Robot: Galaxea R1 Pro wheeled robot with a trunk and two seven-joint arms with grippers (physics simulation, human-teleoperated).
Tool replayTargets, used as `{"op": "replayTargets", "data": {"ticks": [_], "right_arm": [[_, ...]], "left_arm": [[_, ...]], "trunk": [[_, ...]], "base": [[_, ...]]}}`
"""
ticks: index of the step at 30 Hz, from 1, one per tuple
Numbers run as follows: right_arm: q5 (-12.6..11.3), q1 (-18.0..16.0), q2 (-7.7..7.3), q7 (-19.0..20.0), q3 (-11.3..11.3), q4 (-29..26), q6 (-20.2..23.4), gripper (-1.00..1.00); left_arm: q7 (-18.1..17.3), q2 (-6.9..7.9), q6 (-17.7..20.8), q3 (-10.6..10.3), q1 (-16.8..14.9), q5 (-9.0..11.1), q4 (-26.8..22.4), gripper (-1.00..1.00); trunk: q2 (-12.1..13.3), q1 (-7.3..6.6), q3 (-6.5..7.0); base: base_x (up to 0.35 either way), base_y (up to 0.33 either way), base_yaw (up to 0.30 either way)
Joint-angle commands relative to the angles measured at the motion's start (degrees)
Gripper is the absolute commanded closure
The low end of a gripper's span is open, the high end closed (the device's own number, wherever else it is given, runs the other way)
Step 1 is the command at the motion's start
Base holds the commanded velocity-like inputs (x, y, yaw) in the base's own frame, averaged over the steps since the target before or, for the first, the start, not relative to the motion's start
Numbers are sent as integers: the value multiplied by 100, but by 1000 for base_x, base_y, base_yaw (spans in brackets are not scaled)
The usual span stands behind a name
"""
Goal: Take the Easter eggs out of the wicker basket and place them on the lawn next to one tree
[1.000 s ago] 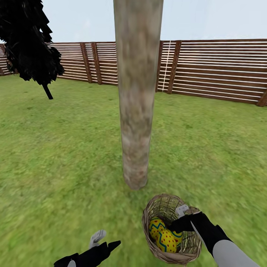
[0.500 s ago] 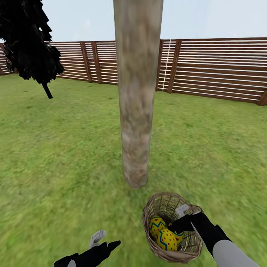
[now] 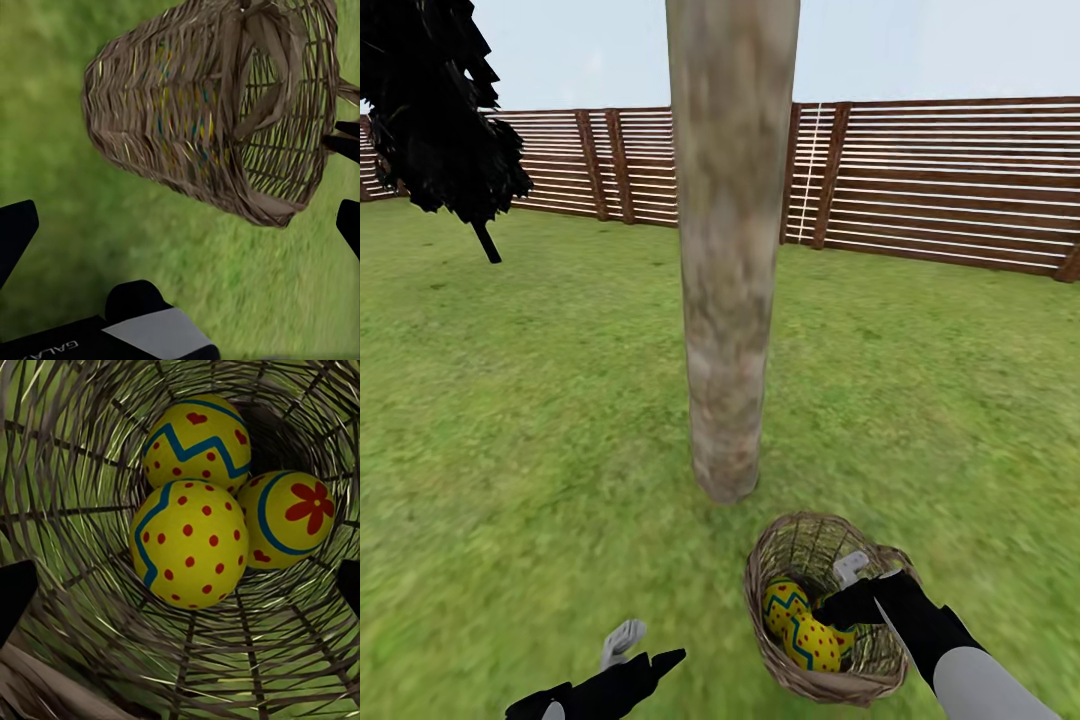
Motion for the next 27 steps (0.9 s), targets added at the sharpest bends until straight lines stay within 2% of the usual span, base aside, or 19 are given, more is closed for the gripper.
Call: {"op": "replayTargets", "data": {"ticks": [1,27], "right_arm": [[43,-2,-2,34,5,-12,21,-100],[43,0,6,34,5,-12,22,-100]], "left_arm": [[7,-1,42,3,-2,43,-3,-100],[-4,-1,42,2,-2,43,-3,-100]], "trunk": [[-44,22,-23],[-1086,593,-490]], "base": [[0,0,0],[0,0,0]]}}
